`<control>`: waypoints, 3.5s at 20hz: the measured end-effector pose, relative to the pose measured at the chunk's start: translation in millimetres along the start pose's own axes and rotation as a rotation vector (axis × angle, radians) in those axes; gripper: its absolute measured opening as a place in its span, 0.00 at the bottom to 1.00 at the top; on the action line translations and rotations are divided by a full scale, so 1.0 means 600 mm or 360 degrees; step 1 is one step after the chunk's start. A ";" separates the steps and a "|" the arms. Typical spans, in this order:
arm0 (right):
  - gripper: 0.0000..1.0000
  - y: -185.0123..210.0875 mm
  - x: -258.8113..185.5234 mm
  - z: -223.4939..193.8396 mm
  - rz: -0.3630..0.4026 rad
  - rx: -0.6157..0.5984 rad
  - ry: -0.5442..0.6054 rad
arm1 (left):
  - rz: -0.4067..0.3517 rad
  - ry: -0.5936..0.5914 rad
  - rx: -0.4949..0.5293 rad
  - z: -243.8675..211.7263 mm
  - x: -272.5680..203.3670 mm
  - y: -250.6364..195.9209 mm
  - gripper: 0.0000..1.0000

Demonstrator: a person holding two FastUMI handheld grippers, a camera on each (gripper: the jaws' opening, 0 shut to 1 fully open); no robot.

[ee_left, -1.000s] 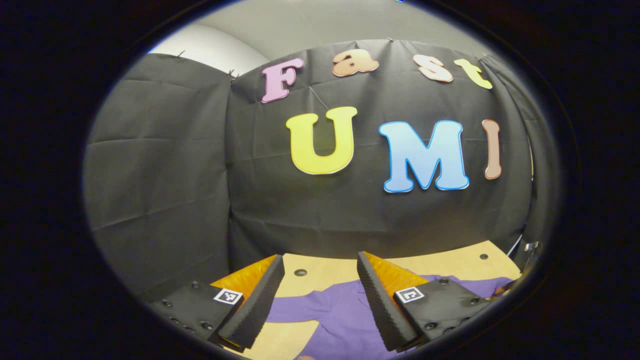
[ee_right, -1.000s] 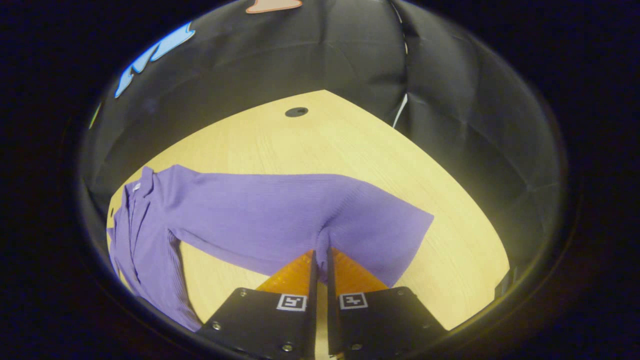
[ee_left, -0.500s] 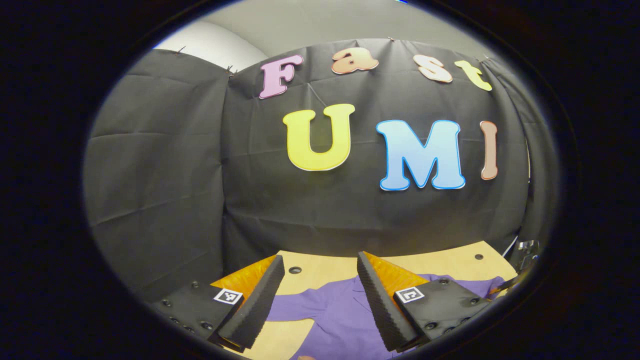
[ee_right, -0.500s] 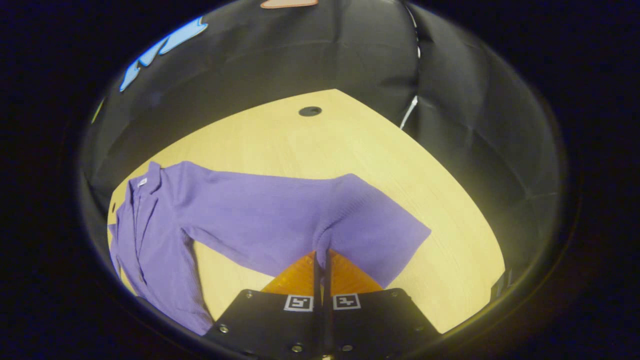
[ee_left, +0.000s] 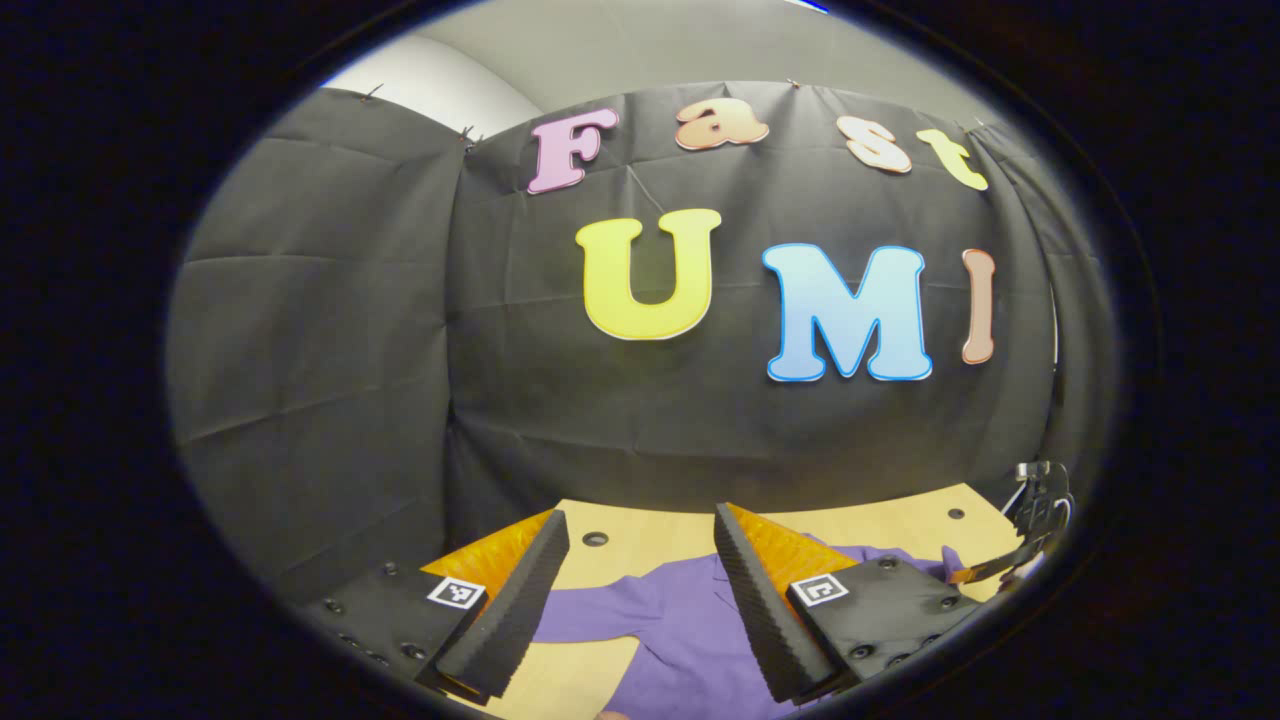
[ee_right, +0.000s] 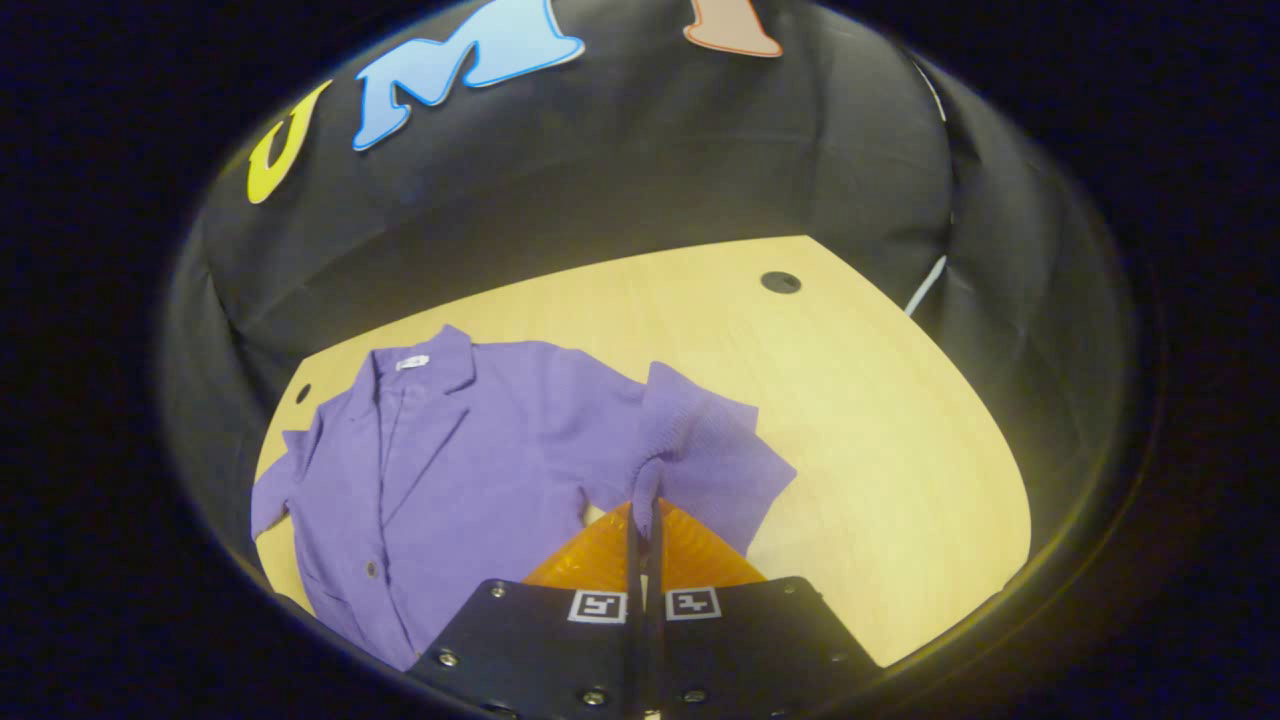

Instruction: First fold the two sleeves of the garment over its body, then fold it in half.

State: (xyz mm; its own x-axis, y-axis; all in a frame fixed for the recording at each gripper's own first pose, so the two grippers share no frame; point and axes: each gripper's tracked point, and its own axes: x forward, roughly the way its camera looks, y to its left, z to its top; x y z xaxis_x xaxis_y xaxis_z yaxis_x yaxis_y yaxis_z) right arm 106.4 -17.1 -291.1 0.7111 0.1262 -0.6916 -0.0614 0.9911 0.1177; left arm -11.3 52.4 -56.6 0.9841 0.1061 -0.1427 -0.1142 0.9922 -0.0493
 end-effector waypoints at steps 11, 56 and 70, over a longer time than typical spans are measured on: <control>0.00 0.335 -0.005 0.017 0.0384 -0.0236 -0.0010 | 0.0174 0.0016 0.0013 -0.020 -0.026 0.161 0.94; 0.42 0.435 -0.094 -0.086 0.0390 -0.0408 0.0121 | 0.0307 0.0796 -0.0237 -0.541 0.196 0.480 0.96; 0.42 0.328 -0.108 -0.106 0.0244 -0.0196 0.0183 | 0.0362 0.1094 -0.0216 -0.676 0.228 0.484 0.97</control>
State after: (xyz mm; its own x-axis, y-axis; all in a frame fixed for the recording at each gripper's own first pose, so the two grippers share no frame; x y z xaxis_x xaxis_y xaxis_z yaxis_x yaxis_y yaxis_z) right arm 3.4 172.4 -268.4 0.6030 0.2728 -0.7496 -0.2526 0.9567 0.1449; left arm 35.1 328.8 -491.2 0.6314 0.1997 -0.7493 -0.3651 0.9290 -0.0601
